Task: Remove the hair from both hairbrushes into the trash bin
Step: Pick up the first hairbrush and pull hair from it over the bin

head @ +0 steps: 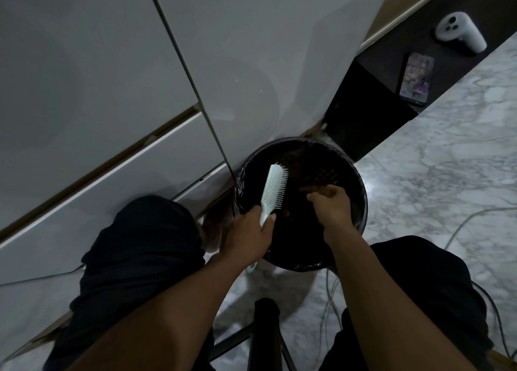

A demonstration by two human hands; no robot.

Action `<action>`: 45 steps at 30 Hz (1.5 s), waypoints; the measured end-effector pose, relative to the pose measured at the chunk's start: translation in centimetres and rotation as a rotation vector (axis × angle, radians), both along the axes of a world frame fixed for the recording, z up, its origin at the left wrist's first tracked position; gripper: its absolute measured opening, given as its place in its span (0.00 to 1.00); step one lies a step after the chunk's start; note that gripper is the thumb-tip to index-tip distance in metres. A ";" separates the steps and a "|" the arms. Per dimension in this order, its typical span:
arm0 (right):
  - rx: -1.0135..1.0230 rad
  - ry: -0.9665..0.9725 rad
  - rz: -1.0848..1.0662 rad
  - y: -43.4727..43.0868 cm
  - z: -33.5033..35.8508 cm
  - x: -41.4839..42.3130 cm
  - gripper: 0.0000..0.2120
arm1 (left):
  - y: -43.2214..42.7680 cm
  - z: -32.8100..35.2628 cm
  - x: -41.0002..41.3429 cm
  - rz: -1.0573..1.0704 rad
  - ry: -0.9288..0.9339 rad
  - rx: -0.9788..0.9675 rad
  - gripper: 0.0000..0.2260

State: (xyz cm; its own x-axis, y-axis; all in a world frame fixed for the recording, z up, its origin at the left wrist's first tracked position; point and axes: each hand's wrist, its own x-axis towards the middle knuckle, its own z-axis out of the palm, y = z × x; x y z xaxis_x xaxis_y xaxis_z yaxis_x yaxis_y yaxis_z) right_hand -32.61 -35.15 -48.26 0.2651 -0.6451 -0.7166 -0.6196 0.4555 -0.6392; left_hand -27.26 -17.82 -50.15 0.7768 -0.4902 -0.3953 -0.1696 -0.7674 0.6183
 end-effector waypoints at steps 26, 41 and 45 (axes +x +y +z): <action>-0.091 -0.112 0.229 0.6 -0.2 0.4 0.29 | 0.3 1.5 -0.1 -0.301 -0.249 0.097 0.16; -0.399 -0.174 0.513 1.7 -1.4 0.6 0.05 | -0.2 0.6 0.2 0.014 0.008 0.001 0.16; -0.387 -0.196 0.544 2.4 -1.0 1.0 0.07 | 0.0 0.1 0.0 -0.016 0.026 -0.020 0.15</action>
